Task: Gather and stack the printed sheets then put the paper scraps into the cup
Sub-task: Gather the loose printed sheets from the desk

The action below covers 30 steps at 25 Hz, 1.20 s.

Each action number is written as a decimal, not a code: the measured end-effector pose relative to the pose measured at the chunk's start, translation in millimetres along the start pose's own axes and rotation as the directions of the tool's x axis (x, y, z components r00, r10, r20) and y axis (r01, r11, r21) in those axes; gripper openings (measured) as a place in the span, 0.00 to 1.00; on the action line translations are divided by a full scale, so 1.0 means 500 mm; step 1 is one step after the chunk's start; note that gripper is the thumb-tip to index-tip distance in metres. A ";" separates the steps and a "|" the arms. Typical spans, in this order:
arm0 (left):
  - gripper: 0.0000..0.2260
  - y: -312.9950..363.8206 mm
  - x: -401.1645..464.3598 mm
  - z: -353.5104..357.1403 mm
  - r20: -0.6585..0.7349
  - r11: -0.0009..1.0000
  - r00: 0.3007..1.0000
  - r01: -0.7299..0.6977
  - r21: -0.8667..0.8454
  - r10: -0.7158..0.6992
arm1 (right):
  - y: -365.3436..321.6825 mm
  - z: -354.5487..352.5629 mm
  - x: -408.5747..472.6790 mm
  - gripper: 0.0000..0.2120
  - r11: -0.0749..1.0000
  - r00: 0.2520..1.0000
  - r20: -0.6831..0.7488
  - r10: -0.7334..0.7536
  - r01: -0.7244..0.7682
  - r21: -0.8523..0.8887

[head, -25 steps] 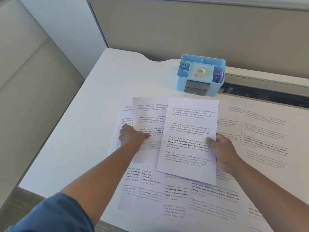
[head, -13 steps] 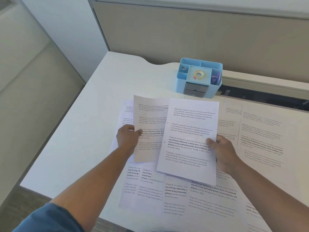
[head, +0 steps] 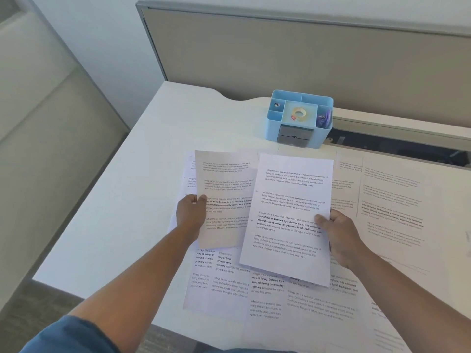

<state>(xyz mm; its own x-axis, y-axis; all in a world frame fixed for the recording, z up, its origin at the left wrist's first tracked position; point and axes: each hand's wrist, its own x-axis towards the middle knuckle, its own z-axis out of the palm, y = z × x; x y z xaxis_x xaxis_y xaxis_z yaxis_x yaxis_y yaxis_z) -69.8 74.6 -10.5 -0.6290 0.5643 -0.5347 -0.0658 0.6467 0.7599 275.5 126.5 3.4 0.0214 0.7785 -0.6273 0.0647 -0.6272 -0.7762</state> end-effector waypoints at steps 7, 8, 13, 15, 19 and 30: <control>0.19 0.020 -0.012 -0.012 0.140 0.974 0.989 0.070 -0.216 -0.040 | -0.003 -0.002 -0.020 0.06 1.000 1.000 -0.003 -0.017 0.017 -0.007; 0.19 0.020 -0.010 -0.011 0.211 0.962 0.975 0.125 -0.243 -0.074 | -0.002 -0.003 -0.024 0.06 1.000 1.000 -0.002 -0.015 0.015 0.000; 0.08 0.036 -0.025 -0.004 0.338 0.983 0.940 0.101 -0.153 -0.044 | 0.007 -0.013 -0.032 0.07 1.000 1.000 -0.006 -0.005 0.005 -0.002; 0.08 0.054 -0.031 -0.009 0.338 0.986 0.941 0.042 -0.161 0.015 | 0.007 -0.018 -0.032 0.07 1.000 1.000 -0.013 -0.008 0.008 0.006; 0.05 0.105 -0.052 -0.032 0.318 0.974 0.927 -0.146 -0.176 0.197 | 0.005 -0.030 -0.043 0.07 0.999 0.999 -0.035 -0.015 0.017 0.038; 0.13 0.224 -0.168 -0.105 0.444 0.895 0.813 -0.195 -0.402 0.377 | -0.015 -0.061 -0.067 0.07 0.994 0.999 -0.035 -0.039 0.043 0.104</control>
<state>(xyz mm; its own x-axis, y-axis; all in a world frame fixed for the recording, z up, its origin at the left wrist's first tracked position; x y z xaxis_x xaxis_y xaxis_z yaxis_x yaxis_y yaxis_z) -64.9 72.6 138.8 -0.1920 0.9302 -0.3128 -0.2476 0.2625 0.9326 304.9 106.0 32.3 0.0543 0.8029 -0.5936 -0.0387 -0.5924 -0.8047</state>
